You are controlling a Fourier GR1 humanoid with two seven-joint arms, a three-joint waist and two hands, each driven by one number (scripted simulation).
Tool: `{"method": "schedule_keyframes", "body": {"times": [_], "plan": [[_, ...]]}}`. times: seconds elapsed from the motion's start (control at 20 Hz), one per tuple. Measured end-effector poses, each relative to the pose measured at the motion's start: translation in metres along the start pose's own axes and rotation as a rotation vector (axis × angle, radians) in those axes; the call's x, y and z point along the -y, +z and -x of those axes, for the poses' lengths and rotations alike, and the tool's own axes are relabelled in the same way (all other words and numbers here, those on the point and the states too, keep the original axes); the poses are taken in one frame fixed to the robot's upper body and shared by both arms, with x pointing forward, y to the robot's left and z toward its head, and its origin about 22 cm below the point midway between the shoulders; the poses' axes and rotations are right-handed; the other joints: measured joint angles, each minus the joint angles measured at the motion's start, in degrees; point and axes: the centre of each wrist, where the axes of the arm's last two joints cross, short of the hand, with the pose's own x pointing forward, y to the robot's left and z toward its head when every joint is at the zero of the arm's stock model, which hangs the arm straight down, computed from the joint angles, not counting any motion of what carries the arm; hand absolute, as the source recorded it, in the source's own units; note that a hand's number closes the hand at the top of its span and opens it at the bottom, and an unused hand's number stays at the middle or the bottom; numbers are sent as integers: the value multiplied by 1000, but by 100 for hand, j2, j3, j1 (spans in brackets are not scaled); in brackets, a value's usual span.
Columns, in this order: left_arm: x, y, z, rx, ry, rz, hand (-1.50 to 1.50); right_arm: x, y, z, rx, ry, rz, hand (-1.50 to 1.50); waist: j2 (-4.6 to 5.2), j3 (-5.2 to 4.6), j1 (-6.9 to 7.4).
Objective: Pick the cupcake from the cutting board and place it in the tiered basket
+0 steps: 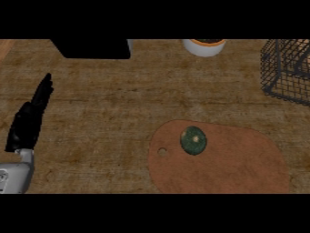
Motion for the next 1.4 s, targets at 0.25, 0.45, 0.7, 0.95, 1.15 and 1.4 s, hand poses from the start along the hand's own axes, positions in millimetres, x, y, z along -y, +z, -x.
{"method": "schedule_keyframes", "body": {"times": [0.25, 0.45, 0.7, 0.95, 1.15, 1.4], "plan": [[5, 2, 5, 5, 4, 1, 0, 3, -24, 33, -42, 182, 48, 150, 15, 0, 21], [-3, 2, 7, 1, 4, 1, 0, 2, -35, 61, -51, 240, 52, 150, 6, 1, 8], [0, -3, 5, 1, 4, 1, 0, 2, -47, 87, -28, 239, 8, 150, 12, 3, 13], [5, 2, 4, 0, 6, 3, 0, -5, -50, 117, -24, 182, -68, 150, 19, 6, 34], [-2, -3, 2, 1, 8, 8, 0, -18, -48, 135, -32, 132, -139, 150, 26, 6, 40], [4, 0, 2, 6, 6, 7, 0, -30, -43, 155, -157, 0, -234, -150, 30, 9, 52]]}}
